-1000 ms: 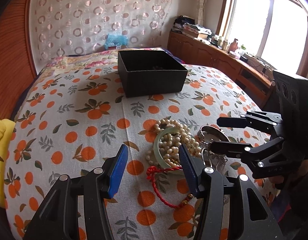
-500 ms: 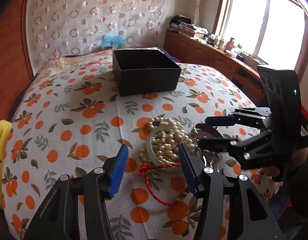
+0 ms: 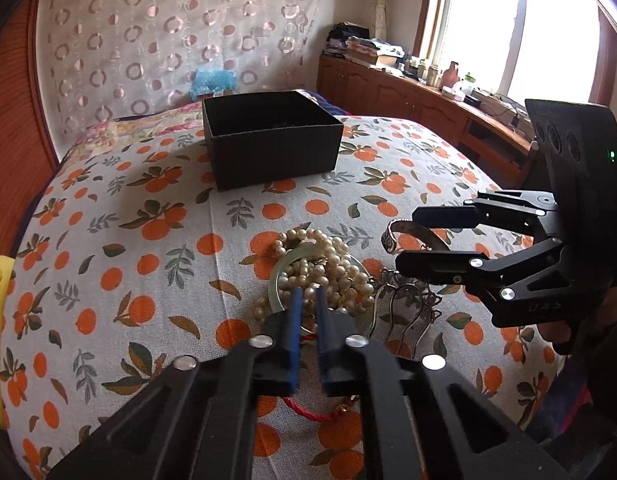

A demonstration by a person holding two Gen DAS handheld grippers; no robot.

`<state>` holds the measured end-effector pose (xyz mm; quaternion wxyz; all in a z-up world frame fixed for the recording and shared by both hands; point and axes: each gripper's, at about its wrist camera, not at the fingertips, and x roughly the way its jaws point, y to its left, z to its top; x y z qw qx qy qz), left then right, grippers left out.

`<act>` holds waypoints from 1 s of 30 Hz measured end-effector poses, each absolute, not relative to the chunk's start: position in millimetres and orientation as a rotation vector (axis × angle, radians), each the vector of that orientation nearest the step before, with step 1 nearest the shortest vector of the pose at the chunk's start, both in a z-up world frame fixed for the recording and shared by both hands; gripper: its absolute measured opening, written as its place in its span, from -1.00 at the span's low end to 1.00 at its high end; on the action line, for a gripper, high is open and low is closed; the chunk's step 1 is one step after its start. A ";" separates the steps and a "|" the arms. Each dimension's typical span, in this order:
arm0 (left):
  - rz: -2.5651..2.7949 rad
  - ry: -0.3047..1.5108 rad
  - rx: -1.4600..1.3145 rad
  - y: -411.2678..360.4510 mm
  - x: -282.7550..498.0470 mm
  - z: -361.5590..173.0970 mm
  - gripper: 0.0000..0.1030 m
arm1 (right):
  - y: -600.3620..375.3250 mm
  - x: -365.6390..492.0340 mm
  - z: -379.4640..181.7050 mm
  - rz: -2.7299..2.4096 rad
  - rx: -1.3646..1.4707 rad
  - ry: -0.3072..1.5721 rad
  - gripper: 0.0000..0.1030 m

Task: Organize jewelry
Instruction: 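Lift the pearl necklace up out of the pile with the left tool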

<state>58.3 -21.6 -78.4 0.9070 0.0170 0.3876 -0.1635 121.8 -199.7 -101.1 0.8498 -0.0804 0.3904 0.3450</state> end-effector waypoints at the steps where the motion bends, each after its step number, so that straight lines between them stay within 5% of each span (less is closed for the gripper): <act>1: -0.338 0.795 0.036 -21.7 57.5 -76.6 -0.92 | -200.0 121.6 -100.3 0.725 -0.170 0.819 0.18; 30: -0.358 0.546 0.019 -13.5 75.1 53.2 -0.92 | -214.0 127.9 -64.3 0.681 -0.157 0.730 0.18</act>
